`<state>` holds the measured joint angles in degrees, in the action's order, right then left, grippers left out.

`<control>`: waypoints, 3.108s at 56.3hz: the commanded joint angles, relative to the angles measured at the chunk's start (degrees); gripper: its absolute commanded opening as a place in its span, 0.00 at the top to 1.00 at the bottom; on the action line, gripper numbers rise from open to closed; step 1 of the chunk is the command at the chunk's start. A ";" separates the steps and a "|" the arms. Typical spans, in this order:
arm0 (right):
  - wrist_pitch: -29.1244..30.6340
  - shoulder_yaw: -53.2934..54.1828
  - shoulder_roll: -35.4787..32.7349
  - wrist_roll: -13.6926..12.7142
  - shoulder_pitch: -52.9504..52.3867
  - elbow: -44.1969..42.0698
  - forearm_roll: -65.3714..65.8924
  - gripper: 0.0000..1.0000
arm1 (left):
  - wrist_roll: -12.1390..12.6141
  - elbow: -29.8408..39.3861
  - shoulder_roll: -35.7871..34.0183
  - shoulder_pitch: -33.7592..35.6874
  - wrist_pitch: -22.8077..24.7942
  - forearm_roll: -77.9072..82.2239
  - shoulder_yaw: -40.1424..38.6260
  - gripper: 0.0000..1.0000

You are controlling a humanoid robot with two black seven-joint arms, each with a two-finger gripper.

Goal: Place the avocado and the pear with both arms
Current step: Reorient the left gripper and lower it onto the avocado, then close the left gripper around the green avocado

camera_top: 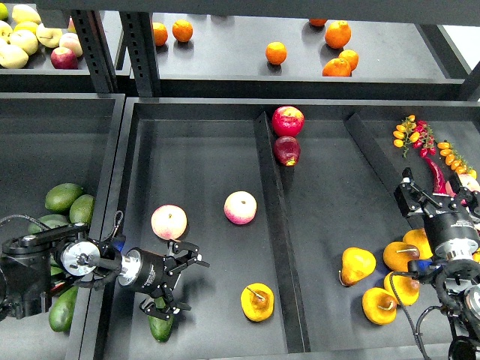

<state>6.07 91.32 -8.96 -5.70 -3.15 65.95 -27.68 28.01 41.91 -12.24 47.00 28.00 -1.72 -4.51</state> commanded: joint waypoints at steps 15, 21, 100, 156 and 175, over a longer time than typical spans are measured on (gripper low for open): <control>0.08 0.00 -0.01 -0.01 0.08 -0.29 -0.01 0.00 | -0.01 8.89 -5.16 11.28 0.00 3.74 10.05 0.00; 0.26 0.00 -0.01 -0.01 0.08 -0.29 -0.09 0.00 | -0.01 11.09 -6.74 12.42 0.00 7.07 12.33 0.00; 0.61 -0.53 0.70 -0.01 -0.98 -2.58 -0.09 0.00 | -0.01 11.71 -3.40 11.10 0.00 25.45 21.30 0.01; 0.79 -0.09 0.87 -0.01 -0.89 -2.67 -0.09 0.00 | -0.01 4.06 1.78 6.71 0.00 25.36 18.31 0.13; 0.87 0.00 0.96 -0.01 -0.89 -2.58 -0.09 0.00 | -0.01 2.39 3.01 6.62 0.00 24.92 18.05 0.25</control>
<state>6.94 91.31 -8.00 -5.71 -4.04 63.28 -27.78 28.00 44.47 -9.46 53.62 28.00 23.29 13.64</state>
